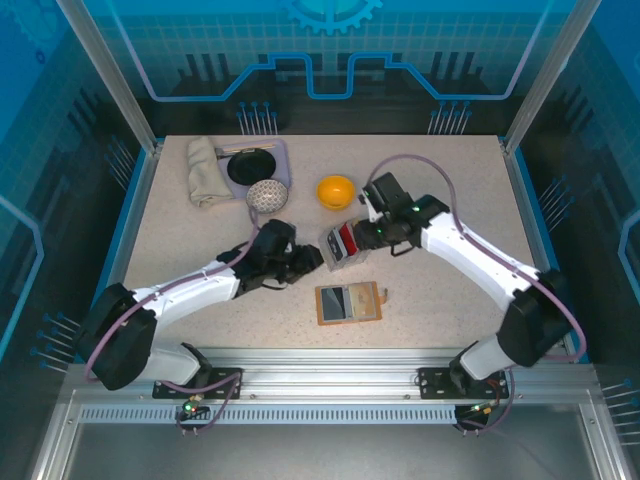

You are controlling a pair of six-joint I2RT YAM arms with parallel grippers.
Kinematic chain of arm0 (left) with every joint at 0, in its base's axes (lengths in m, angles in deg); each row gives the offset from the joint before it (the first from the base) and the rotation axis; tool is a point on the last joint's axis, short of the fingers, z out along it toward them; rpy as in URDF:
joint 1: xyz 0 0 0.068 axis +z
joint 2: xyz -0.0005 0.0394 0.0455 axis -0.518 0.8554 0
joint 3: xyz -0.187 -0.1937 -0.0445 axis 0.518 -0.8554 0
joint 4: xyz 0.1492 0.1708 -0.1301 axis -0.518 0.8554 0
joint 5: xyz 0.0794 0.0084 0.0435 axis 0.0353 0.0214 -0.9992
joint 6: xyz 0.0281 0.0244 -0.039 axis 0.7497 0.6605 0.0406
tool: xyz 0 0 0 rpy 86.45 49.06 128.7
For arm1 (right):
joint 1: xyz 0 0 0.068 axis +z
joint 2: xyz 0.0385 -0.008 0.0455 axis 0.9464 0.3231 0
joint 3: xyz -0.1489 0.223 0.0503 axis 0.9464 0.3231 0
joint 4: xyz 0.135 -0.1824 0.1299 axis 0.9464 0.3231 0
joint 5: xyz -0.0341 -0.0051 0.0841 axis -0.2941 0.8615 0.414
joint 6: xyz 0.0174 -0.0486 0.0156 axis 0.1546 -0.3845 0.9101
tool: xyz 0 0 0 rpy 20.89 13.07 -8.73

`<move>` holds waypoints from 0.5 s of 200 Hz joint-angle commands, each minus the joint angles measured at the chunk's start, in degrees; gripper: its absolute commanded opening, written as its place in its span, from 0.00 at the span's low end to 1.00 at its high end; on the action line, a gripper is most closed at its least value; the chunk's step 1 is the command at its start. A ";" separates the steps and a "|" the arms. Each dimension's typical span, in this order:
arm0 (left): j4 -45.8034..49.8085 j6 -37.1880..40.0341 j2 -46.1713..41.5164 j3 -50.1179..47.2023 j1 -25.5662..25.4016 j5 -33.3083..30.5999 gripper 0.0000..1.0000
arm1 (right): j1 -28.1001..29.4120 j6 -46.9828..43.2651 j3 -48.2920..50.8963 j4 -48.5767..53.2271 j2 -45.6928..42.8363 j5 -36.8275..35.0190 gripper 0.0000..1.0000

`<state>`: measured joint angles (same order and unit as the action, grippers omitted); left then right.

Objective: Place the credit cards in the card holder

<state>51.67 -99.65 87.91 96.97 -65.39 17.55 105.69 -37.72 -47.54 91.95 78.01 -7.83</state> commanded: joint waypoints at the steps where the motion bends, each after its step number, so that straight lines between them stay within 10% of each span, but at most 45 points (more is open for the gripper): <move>1: 3.62 1.68 -1.18 -0.94 3.54 1.70 0.48 | 2.97 -1.26 -6.67 0.75 7.84 0.68 0.40; 100: 3.95 2.62 0.71 -0.80 7.04 2.20 0.64 | 8.93 -1.78 -22.73 8.38 29.07 -14.68 0.35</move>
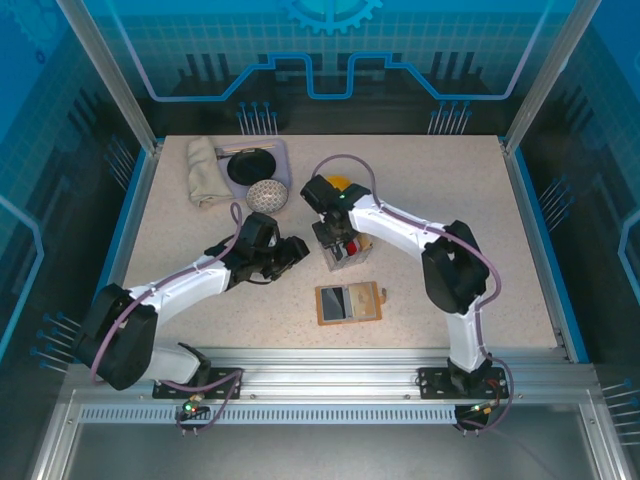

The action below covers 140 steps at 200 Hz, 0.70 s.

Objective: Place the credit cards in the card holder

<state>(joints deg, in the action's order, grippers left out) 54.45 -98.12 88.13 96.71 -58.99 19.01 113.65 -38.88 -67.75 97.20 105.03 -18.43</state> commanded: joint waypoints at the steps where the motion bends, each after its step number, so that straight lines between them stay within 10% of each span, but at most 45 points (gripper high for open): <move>1: 1.26 1.09 0.49 -0.54 0.72 0.69 0.64 | 0.99 -0.63 -2.54 3.19 2.09 -4.18 0.35; 140: 2.27 0.47 -3.41 -2.59 1.01 -2.33 0.67 | 4.81 -2.64 -3.91 4.71 7.87 -19.34 0.41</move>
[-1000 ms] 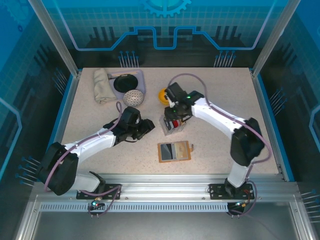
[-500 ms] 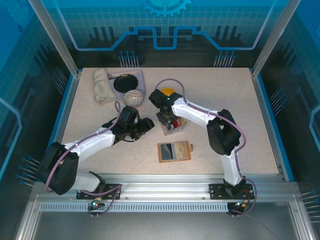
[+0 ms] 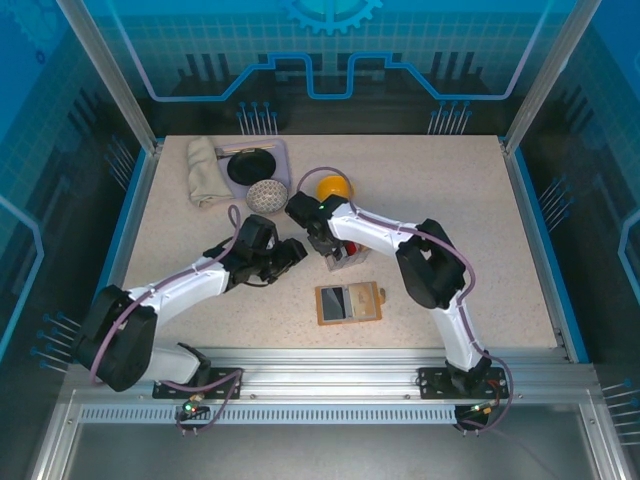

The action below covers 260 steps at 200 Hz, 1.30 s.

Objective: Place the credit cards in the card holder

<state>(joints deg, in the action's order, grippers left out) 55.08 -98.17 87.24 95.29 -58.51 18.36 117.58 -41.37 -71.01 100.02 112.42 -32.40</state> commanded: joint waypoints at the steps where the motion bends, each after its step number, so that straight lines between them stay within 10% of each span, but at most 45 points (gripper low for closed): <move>1: 1.61 0.52 -2.58 -1.20 0.51 -1.72 0.67 | 0.90 -0.15 -0.59 1.81 0.42 -5.49 0.41; 260: 1.15 -0.01 -1.49 -0.32 0.51 -0.63 0.67 | -0.81 -1.75 1.79 0.57 -3.94 -1.77 0.29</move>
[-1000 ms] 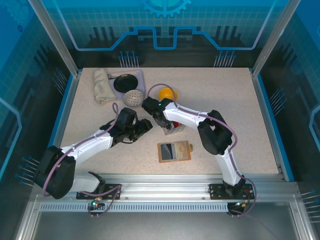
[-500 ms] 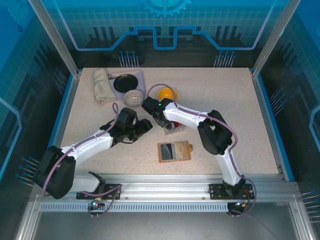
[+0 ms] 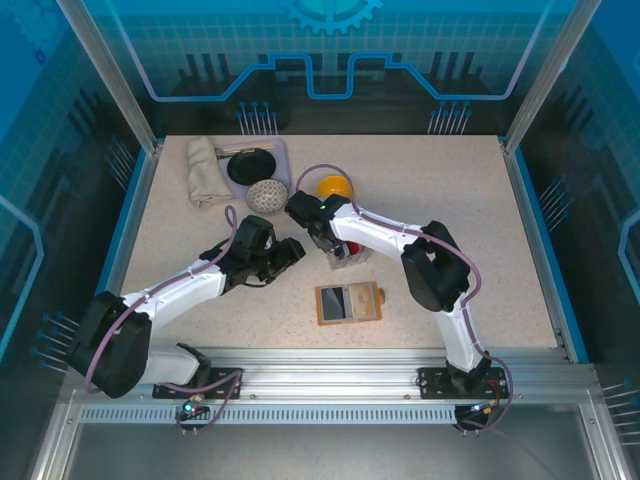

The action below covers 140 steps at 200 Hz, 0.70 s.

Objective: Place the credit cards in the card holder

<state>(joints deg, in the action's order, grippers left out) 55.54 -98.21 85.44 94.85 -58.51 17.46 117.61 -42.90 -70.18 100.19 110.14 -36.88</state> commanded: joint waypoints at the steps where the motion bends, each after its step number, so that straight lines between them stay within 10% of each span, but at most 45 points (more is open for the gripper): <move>1: 0.69 0.04 0.29 0.11 0.51 0.23 0.67 | -0.84 -0.21 0.94 0.36 -1.67 2.90 0.29; 140: 1.15 0.45 0.51 0.61 0.51 0.29 0.67 | -0.76 0.02 0.24 1.61 2.98 -1.16 0.41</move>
<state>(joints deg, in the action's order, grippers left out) 55.56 -98.19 85.55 94.85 -58.51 17.46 116.82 -43.08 -69.98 100.19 112.28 -34.43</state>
